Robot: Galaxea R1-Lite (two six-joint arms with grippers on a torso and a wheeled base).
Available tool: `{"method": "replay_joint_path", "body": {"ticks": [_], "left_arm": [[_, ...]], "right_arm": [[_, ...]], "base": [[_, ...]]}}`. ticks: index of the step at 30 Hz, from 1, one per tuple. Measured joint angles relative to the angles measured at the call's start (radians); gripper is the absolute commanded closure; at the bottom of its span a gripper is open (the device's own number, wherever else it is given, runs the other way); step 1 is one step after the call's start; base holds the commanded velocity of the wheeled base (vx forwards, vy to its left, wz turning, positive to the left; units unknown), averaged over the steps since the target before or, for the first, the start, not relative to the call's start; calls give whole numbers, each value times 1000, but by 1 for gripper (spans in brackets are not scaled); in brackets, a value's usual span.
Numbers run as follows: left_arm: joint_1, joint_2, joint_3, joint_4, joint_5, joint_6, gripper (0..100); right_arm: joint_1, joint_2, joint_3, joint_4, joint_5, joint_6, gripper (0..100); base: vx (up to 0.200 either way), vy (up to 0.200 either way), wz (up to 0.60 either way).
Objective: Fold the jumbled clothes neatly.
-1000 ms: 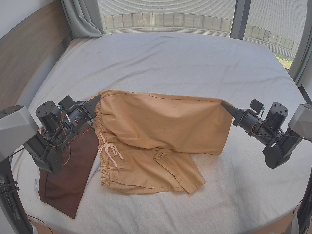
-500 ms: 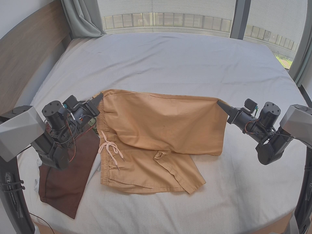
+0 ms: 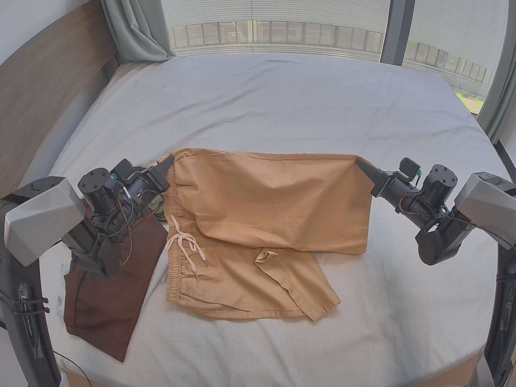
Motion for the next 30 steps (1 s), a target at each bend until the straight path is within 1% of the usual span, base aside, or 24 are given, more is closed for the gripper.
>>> {"method": "replay_joint_path", "body": {"ticks": [9, 13, 22, 30], "left_arm": [[-1, 55, -71, 0, 41, 0, 100], [0, 71, -94, 0, 43, -7, 100], [1, 103, -137, 0, 43, -69, 100], [6, 133, -178, 0, 43, -71, 100]], "right_arm": [[-3, 53, -85, 0, 0, 0, 100], [-4, 76, -123, 8, 0, 1, 100], [-17, 106, -204, 41, 0, 5, 100], [-29, 134, -271, 85, 0, 5, 100]], "base": [[0, 0, 0], [0, 0, 0], [0, 0, 0], [0, 0, 0]]}}
